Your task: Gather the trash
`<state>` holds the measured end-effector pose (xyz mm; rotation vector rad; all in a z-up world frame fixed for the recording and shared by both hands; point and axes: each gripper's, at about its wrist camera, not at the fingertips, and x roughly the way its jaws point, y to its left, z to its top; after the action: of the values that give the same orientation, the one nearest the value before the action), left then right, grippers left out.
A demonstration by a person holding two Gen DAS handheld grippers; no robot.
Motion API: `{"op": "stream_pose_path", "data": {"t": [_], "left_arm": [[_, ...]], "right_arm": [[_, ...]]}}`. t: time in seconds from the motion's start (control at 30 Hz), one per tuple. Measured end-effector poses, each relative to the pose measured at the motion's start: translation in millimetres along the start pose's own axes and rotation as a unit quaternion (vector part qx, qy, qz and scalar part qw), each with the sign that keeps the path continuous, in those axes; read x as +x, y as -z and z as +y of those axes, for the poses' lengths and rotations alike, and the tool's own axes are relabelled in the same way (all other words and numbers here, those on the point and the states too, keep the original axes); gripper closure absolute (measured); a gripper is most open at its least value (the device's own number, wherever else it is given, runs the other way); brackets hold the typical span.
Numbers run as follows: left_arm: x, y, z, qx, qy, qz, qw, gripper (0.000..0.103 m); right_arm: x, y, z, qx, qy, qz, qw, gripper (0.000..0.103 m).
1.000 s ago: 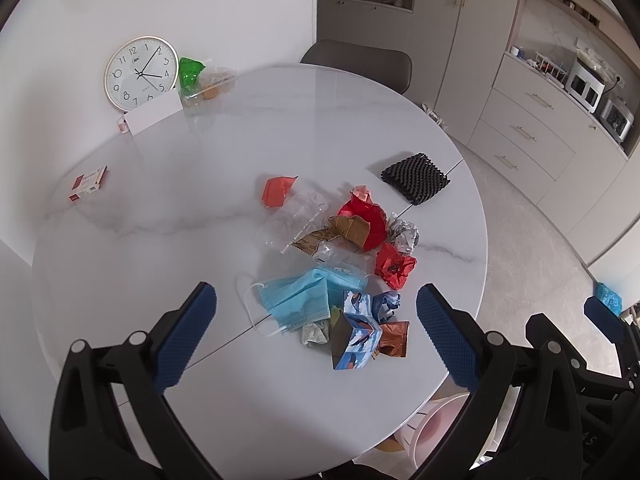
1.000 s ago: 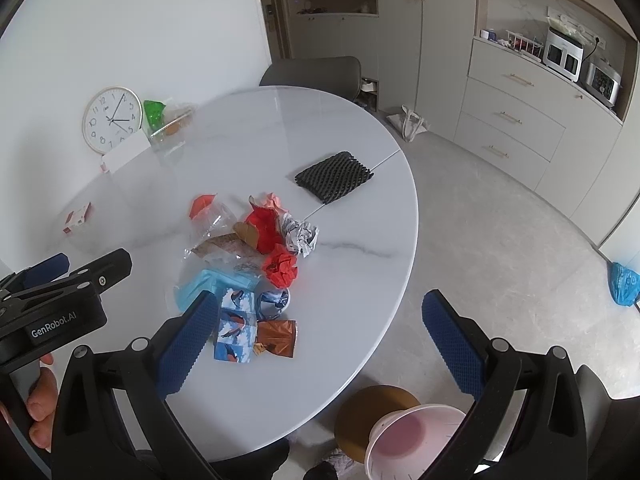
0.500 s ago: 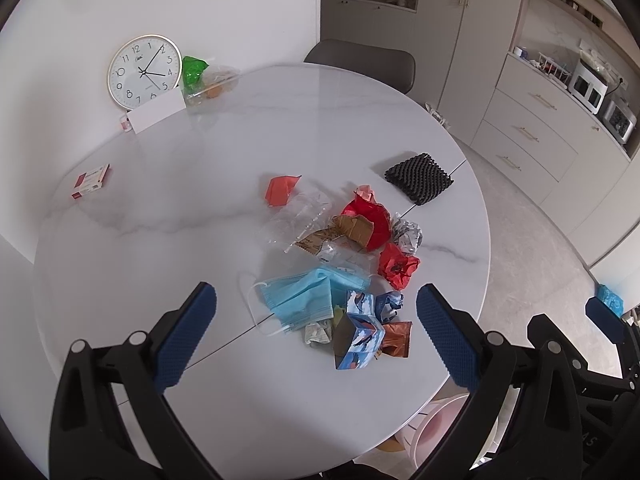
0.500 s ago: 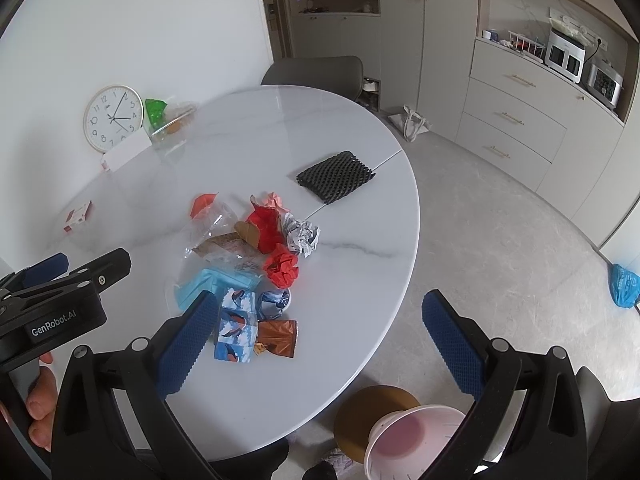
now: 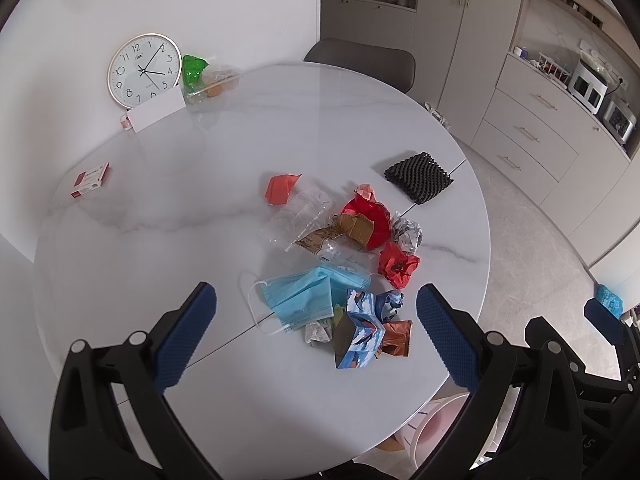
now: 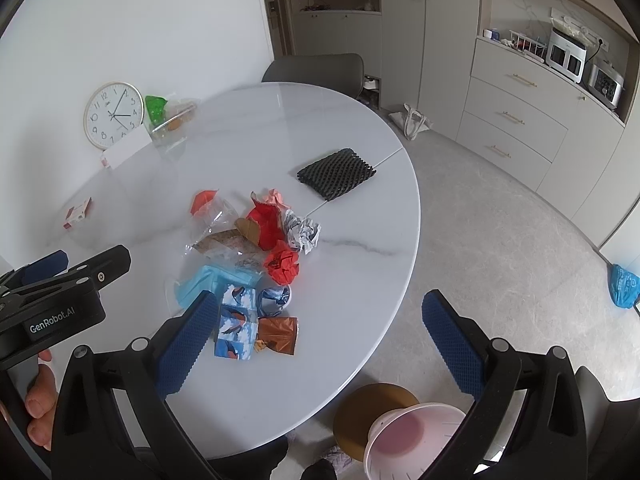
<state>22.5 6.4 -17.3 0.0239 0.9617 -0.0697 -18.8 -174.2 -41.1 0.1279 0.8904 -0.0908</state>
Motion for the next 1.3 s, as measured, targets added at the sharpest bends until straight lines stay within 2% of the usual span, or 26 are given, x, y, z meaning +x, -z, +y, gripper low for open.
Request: {"op": "stream_pose_path", "data": {"t": [1.13, 1.3], "left_arm": [[2.0, 2.9, 1.0, -0.002, -0.001, 0.001, 1.0, 0.007], [6.5, 2.5, 9.3, -0.002, -0.001, 0.003, 1.0, 0.007]], "right_arm": [[-1.2, 0.4, 2.3, -0.001, 0.001, 0.007, 1.0, 0.002], [7.4, 4.1, 6.2, -0.003, -0.01, 0.013, 1.0, 0.002]]}}
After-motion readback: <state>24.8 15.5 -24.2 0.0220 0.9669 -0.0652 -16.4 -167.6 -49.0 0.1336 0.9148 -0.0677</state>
